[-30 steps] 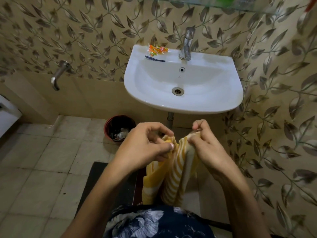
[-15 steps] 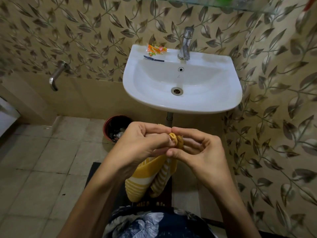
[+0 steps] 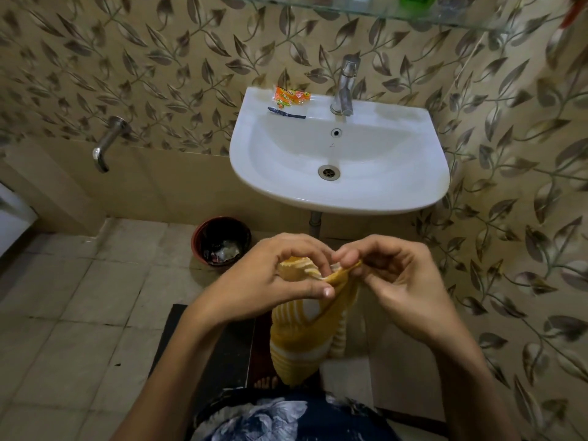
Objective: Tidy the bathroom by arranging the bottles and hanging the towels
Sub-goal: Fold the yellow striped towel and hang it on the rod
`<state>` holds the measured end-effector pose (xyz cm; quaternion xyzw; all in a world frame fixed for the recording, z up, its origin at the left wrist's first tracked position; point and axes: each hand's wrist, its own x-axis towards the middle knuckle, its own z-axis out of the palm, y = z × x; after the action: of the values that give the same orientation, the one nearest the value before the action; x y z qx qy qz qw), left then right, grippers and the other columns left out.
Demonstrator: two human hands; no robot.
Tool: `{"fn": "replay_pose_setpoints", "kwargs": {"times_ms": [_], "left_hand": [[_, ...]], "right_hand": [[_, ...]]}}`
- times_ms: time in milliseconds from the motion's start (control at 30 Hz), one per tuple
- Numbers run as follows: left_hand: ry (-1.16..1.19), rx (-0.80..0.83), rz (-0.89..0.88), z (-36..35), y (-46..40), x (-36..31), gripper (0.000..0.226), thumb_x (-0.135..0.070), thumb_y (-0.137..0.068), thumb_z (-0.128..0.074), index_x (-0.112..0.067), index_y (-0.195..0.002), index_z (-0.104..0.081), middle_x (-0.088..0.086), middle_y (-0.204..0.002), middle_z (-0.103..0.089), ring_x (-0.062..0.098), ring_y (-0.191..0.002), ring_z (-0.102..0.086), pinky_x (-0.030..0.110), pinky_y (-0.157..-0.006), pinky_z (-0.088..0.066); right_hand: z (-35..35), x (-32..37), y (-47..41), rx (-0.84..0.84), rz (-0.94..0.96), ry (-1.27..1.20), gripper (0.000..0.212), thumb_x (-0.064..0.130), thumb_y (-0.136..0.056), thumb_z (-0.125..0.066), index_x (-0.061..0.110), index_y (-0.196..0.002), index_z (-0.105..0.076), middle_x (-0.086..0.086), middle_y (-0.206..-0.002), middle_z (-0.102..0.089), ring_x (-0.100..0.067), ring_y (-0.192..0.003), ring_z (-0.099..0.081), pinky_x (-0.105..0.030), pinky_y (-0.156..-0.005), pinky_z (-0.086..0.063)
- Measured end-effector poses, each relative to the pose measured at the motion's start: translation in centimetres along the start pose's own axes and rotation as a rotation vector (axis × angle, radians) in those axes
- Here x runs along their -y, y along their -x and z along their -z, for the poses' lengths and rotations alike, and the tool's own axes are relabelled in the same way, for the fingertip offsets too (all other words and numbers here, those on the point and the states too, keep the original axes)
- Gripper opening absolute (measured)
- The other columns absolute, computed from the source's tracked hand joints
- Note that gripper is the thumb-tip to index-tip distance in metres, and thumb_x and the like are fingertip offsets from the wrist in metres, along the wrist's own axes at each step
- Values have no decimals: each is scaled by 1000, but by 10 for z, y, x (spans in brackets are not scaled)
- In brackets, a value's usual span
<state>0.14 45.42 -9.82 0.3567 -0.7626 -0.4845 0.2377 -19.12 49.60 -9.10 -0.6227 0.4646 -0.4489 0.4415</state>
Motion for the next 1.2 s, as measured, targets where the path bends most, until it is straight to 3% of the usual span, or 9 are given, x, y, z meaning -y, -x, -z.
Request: {"fn": "replay_pose_setpoints", "kwargs": {"times_ms": [100, 267, 367, 500, 667, 767, 900, 1033, 1200], "left_hand": [[29, 56, -65, -9, -5, -1, 8, -26, -78, -75, -24, -83, -69, -9, -91, -66, 6, -86, -62, 20, -75, -46], [-31, 106, -56, -13, -11, 7, 17, -33, -86, -63, -32, -69, -62, -16, -79, -56, 2, -78, -56, 17, -69, -42], [-78, 110, 1, -13, -13, 17, 29, -45, -85, -55, -20, -77, -66, -15, -85, -57, 3, -82, -58, 19, -73, -46], [-120, 75, 98, -9, -17, 32, 36, -51, -81, -54, -19, -82, -70, -11, -92, -58, 3, -85, -57, 26, -78, -49], [-288, 152, 124, -8, -21, 49, 12, -20, -90, -55, -17, -88, -66, -7, -101, -54, 2, -93, -52, 25, -84, -45], [-427, 282, 201, -17, -30, 59, 14, -10, -87, -53, -5, -97, -61, 4, -105, -52, 17, -97, -53, 29, -84, -44], [-491, 530, 447, -45, -40, 70, 4, -7, -82, -51, -11, -80, -52, 7, -92, -55, 25, -87, -57, 34, -73, -47], [-476, 341, 424, -43, -43, 88, 11, -10, -80, -51, -2, -87, -57, 12, -94, -64, 27, -86, -61, 34, -71, -48], [-534, 17, 483, 2, -33, 114, 23, -30, -84, -66, -7, -80, -61, 14, -93, -62, 29, -84, -61, 39, -73, -47]], "right_hand": [[12, 8, -4, -51, 77, -25, 47, -31, -76, -49, 14, -73, -64, 6, -82, -74, -8, -82, -71, -21, -76, -56], [33, 26, -10, -287, 276, -89, 32, -17, -81, -54, 14, -76, -60, 9, -82, -72, -10, -81, -69, -22, -78, -56], [46, 32, -11, -401, 335, -78, 16, -3, -82, -57, 13, -81, -57, 12, -85, -72, -8, -82, -69, -24, -81, -56], [61, 26, -12, -522, 316, -33, 29, -13, -85, -54, 17, -83, -56, 14, -85, -72, -6, -84, -68, -25, -85, -55], [58, 13, -8, -513, 257, -26, 34, -17, -83, -54, 17, -82, -59, 12, -84, -73, -10, -86, -69, -27, -87, -55], [50, 8, -8, -450, 248, -54, 37, -21, -81, -53, 15, -80, -60, 11, -83, -73, -10, -83, -70, -23, -82, -56], [46, 9, -8, -349, 288, -71, 41, -15, -80, -57, 25, -79, -65, 8, -86, -73, -13, -86, -70, -22, -81, -56], [56, 9, -7, -369, 306, -24, 47, -14, -81, -57, 31, -80, -68, 9, -88, -73, -13, -87, -70, -24, -83, -56], [97, 4, 0, -604, 288, 35, 40, -7, -85, -57, 33, -82, -63, 15, -87, -72, -6, -90, -67, -29, -91, -54]]}}
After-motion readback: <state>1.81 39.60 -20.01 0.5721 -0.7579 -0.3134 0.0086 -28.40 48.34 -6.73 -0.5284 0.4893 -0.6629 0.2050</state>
